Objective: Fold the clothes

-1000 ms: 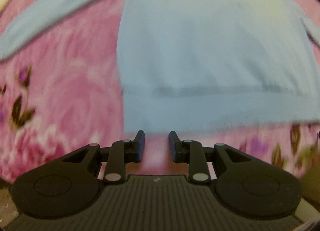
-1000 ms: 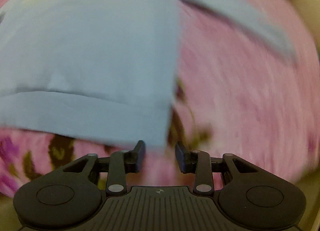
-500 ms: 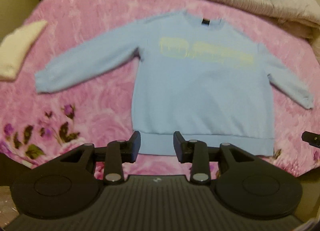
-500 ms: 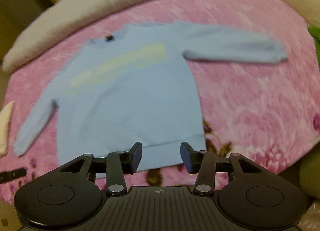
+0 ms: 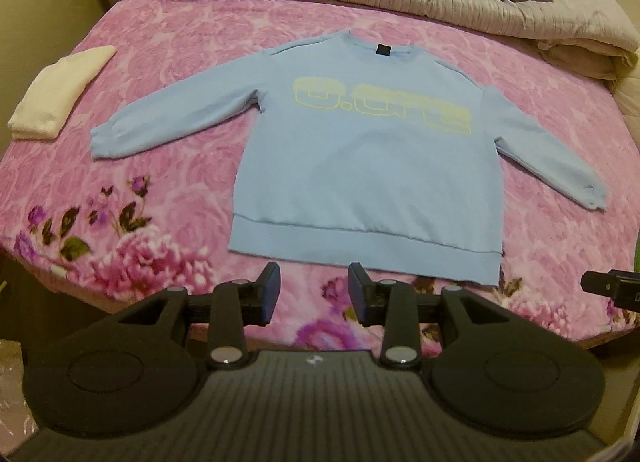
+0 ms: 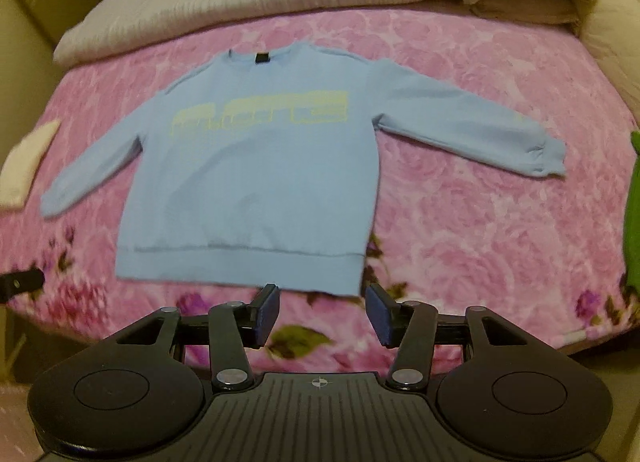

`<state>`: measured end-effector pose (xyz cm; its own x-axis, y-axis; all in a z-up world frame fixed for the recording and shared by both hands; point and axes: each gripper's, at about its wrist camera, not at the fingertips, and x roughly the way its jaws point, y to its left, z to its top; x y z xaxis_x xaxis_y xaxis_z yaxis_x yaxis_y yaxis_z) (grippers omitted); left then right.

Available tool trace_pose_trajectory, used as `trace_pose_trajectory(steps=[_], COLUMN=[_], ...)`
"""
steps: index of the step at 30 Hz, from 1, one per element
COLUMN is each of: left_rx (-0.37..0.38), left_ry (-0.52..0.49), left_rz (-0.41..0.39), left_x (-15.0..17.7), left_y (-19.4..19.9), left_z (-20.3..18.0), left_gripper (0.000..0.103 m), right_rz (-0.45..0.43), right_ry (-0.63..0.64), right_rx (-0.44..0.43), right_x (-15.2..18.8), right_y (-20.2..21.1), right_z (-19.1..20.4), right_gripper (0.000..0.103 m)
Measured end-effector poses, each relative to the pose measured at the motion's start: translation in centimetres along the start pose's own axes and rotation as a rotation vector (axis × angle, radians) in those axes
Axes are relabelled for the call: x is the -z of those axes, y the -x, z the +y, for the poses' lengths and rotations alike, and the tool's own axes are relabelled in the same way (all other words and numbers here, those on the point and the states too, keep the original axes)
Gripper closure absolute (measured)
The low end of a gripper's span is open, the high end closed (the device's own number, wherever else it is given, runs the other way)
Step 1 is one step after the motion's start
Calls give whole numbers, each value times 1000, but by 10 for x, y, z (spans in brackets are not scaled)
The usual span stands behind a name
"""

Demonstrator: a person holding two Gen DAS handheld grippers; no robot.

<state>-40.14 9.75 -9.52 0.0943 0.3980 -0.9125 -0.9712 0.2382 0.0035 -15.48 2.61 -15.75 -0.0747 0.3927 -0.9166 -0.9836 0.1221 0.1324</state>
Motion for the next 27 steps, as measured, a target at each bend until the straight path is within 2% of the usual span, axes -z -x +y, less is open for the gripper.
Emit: trace_pose_trajectory(steps=[9,18,27], left_rx=[-45,-70,-79], left_ry=[37,21,40], left_rz=[-23,-25,-18], left_x=[23,28,27], left_y=[21,27,30], left_z=[-26,-50,-56], left_gripper=[65,65,65], right_rz=[0,4,-2], right_ry=[79,120,156], right_rx=[-2,2,10], right_x=[11,8,3], right_y=[16,24,34], right_z=[-24,-42,-44], right_gripper=[51,51,51])
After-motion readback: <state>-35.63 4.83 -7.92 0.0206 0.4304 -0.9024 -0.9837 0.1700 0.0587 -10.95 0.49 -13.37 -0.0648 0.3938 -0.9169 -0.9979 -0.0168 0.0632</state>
